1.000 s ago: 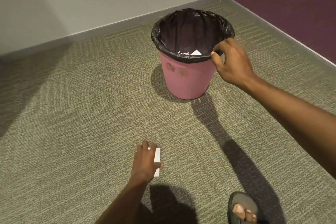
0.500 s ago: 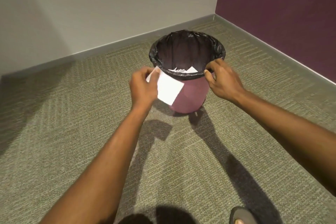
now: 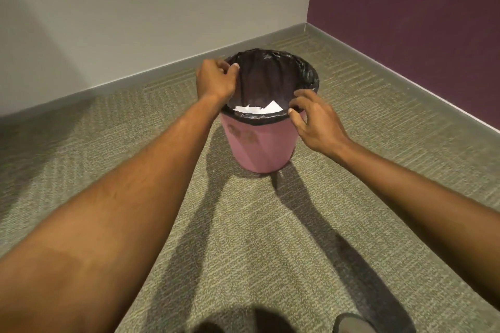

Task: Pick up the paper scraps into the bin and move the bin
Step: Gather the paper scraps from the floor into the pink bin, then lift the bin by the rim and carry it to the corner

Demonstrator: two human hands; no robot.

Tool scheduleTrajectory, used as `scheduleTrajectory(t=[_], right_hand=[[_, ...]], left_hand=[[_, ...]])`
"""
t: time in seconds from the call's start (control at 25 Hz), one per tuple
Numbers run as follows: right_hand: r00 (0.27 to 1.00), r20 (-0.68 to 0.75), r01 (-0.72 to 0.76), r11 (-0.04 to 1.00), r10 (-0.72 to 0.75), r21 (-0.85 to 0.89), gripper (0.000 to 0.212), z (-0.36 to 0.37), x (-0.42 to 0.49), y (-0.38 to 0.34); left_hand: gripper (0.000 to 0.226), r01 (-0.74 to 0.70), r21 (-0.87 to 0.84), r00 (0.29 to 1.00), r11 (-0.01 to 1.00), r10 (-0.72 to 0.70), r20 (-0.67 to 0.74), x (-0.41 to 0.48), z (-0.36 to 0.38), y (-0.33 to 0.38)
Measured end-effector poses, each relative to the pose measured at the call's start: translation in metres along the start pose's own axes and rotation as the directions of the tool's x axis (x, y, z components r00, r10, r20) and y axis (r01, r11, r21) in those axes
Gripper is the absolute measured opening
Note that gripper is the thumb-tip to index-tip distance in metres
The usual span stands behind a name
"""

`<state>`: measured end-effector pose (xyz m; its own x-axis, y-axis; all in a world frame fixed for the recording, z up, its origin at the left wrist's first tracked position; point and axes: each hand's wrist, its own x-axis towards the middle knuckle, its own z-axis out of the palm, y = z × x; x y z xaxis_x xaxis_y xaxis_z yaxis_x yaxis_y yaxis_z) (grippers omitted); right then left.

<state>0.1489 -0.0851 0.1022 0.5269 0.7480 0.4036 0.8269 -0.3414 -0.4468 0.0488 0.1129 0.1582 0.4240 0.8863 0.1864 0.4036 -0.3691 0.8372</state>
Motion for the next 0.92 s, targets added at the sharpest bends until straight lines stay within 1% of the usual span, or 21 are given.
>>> scheduleTrajectory(t=[0.04,0.08,0.12,0.16,0.2,0.28,0.36,0.4,0.52,0.64,0.76,0.84,0.92], right_hand=[[0.999,-0.050,-0.005,1.000,0.006,0.016,0.026,-0.004,0.001,0.000],[0.992,-0.122,-0.027,0.999,0.031,0.031,0.027,-0.008,0.003,0.002],[0.976,-0.200,-0.083,0.996,0.090,0.042,0.027,-0.012,0.007,0.002],[0.947,-0.256,-0.187,0.980,0.197,0.061,0.027,-0.015,0.014,0.004],[0.906,-0.279,-0.305,0.948,0.318,0.091,0.027,-0.018,0.021,0.007],[0.808,-0.240,-0.500,0.842,0.537,0.202,0.030,-0.019,0.036,0.019],[0.730,-0.162,-0.589,0.731,0.664,0.344,0.040,-0.018,0.045,0.026],[0.708,-0.113,-0.608,0.683,0.697,0.404,0.041,-0.016,0.048,0.029],[0.699,0.012,-0.630,0.609,0.715,0.482,0.032,-0.012,0.052,0.027],[0.697,0.087,-0.634,0.555,0.711,0.538,0.025,-0.007,0.059,0.029],[0.690,0.139,-0.646,0.517,0.711,0.562,0.023,-0.009,0.063,0.027],[0.678,0.155,-0.667,0.512,0.718,0.541,0.020,-0.015,0.063,0.023],[0.680,0.172,-0.692,0.545,0.713,0.473,0.020,-0.024,0.062,0.018]], left_hand=[[0.017,-0.022,0.045,0.998,0.999,0.025,-0.065,0.001,-0.001,-0.005],[0.016,0.000,0.102,0.992,0.995,0.013,-0.127,0.003,-0.003,-0.011],[0.018,0.047,0.152,0.985,0.987,-0.020,-0.174,0.006,-0.005,-0.016],[0.021,0.128,0.154,0.978,0.980,-0.098,-0.185,0.010,-0.008,-0.022],[0.023,0.195,0.125,0.971,0.973,-0.174,-0.161,0.014,-0.009,-0.026],[0.028,0.264,0.079,0.964,0.961,-0.261,-0.050,0.014,-0.011,-0.029],[0.020,0.275,0.068,0.961,0.959,-0.276,0.006,0.015,-0.010,-0.032],[0.015,0.284,0.053,0.958,0.957,-0.285,0.011,0.015,-0.009,-0.034],[0.009,0.322,-0.045,0.946,0.946,-0.320,0.040,0.017,-0.008,-0.039],[0.017,0.379,-0.141,0.924,0.915,-0.366,0.106,0.019,-0.014,-0.037],[0.021,0.444,-0.242,0.896,0.863,-0.430,0.108,0.016,-0.018,-0.030],[0.024,0.472,-0.277,0.881,0.837,-0.460,0.112,0.012,-0.020,-0.027],[0.015,0.512,-0.297,0.858,0.806,-0.496,0.134,0.006,-0.024,-0.026]])
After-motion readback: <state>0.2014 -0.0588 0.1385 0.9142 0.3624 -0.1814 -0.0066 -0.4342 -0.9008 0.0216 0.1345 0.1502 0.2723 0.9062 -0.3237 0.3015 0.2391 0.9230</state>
